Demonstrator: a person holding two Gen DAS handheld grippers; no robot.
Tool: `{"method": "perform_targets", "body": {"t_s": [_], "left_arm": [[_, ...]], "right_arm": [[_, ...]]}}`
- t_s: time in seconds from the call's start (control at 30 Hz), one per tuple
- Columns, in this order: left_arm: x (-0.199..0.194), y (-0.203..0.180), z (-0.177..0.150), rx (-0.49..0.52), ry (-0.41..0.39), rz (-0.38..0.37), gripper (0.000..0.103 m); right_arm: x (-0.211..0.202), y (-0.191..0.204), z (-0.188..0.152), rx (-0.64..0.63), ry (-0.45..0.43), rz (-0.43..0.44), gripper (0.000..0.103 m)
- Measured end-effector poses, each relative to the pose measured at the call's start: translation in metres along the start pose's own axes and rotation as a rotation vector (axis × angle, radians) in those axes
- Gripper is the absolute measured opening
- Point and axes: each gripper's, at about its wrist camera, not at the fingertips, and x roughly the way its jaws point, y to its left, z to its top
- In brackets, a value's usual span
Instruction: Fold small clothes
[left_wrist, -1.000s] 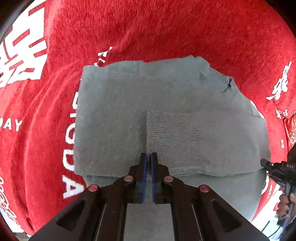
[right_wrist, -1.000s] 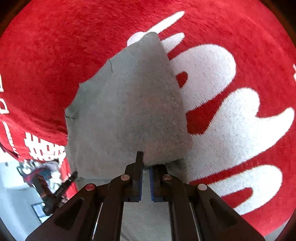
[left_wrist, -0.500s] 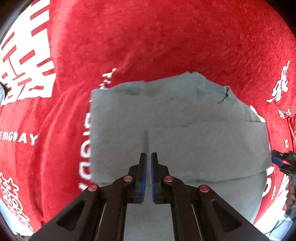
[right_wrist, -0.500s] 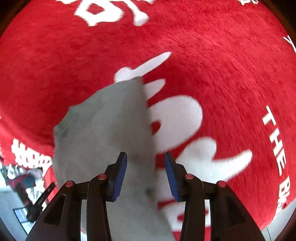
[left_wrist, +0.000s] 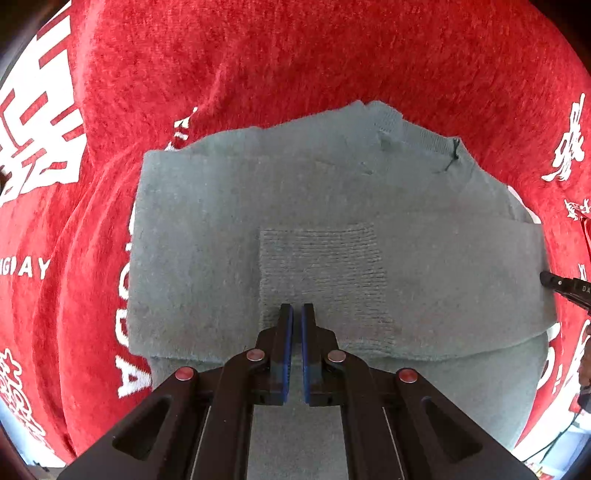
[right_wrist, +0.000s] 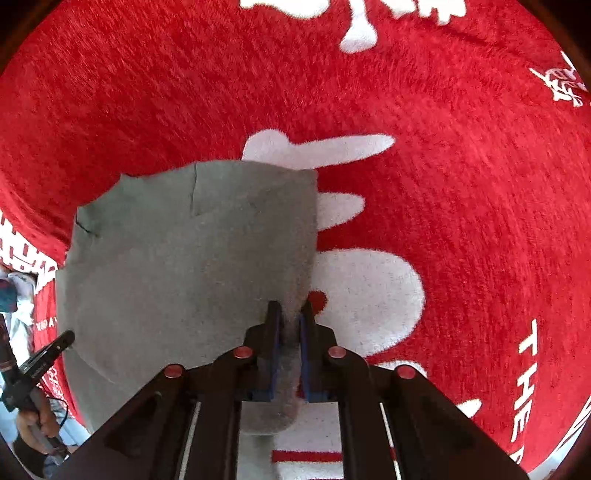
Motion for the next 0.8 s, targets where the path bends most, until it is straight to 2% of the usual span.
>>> {"method": "perform_targets", "body": {"t_s": [0.13,0.33,0.4,0.47,0.5,0.53,0.63,0.67,0.7,0.73,0.8], "left_arm": [[-0.013,0.002,-0.006,0.011,0.000,0.029,0.006],[-0.035,0.000,-0.019,-0.046,0.026,-0.029,0.006],[-0.042,-0.002,-0.024,-0.054,0.030,0.010,0.006],[-0.047,-0.005,-0.028,-0.063,0.032,0.044,0.006],[-0.049,-0.005,-0.030,-0.071,0.029,0.052,0.006],[-0.051,-0.004,-0.033,-0.080,0.023,0.058,0.006],[-0.055,-0.004,-0.043,-0.095,0.017,0.082,0.006],[-0.055,-0.003,-0.047,-0.105,0.021,0.087,0.029],[-0.057,-0.001,-0.051,-0.116,0.023,0.086,0.087],[-0.059,0.001,-0.055,-0.137,0.017,0.107,0.103],[-0.062,-0.001,-0.057,-0.142,-0.006,0.129,0.102]], "right_arm": [[-0.016,-0.008,-0.010,0.062,0.007,-0.025,0.016],[-0.045,-0.006,-0.031,0.079,0.014,0.015,0.018],[-0.051,0.001,-0.040,0.067,0.033,0.029,0.019],[-0.051,0.011,-0.047,0.062,0.050,0.044,0.031],[-0.051,0.014,-0.050,0.060,0.057,0.052,0.044],[-0.050,0.018,-0.054,0.057,0.063,0.060,0.048],[-0.048,0.027,-0.063,0.039,0.089,0.077,0.048],[-0.047,0.029,-0.065,0.034,0.098,0.081,0.048],[-0.044,0.032,-0.067,0.029,0.108,0.088,0.048],[-0.042,0.036,-0.068,0.021,0.120,0.095,0.051],[-0.040,0.043,-0.072,0.003,0.134,0.102,0.056]]}}
